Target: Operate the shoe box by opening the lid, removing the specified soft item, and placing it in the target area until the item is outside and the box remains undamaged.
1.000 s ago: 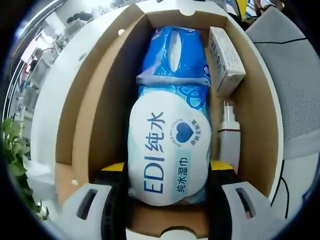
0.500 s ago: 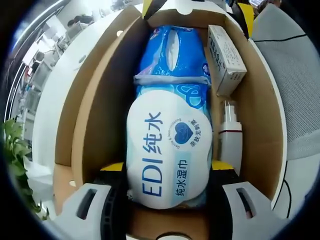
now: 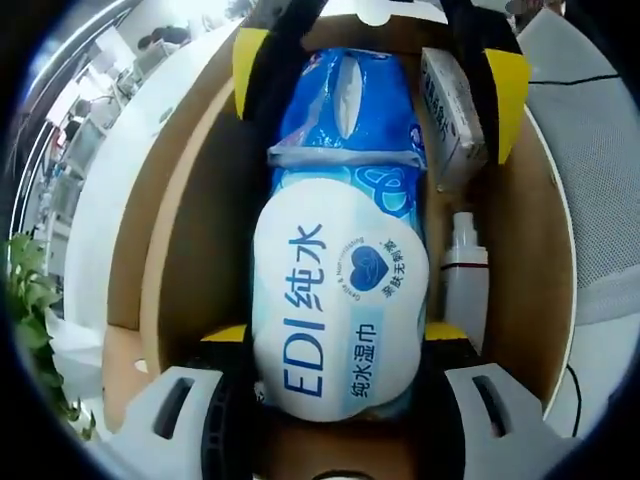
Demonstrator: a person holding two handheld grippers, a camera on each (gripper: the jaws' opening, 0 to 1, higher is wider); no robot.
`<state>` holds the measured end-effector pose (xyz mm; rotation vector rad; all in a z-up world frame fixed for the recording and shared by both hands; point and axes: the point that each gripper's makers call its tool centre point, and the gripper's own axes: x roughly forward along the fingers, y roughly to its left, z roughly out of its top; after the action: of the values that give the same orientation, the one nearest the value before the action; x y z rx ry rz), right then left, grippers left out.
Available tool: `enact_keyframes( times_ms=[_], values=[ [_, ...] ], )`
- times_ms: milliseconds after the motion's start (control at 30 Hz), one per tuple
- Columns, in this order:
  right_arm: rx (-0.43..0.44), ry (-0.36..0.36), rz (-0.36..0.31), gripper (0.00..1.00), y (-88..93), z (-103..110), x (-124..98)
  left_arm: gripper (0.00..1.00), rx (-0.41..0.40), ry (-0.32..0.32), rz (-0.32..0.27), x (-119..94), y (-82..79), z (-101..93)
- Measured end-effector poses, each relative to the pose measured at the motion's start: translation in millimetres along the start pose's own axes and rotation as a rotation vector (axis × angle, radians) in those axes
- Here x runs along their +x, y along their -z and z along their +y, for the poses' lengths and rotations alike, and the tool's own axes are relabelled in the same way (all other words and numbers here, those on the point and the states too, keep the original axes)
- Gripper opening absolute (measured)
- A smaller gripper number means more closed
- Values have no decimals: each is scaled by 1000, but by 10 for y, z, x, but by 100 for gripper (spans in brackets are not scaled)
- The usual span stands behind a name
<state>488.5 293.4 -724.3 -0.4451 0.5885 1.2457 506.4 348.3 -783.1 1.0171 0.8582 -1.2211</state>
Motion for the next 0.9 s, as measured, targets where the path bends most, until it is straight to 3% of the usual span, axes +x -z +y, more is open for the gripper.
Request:
enact_keyframes(
  times_ms=[267,533,667,733,900],
  values=[
    [-10,-33,50,63,49,51,253,63,-1,7,2,29,2,24],
    [-42,13,105,59,135,-45,437,64,4,18,5,45,4,22],
    [-89,26,130,58,162,-53,508,65,3,29,11,58,4,24],
    [-169,30,144,56,182,-64,531,66,2,41,13,71,8,17],
    [-159,23,123,55,188,-58,563,68,9,76,17,84,0,-10]
  ],
)
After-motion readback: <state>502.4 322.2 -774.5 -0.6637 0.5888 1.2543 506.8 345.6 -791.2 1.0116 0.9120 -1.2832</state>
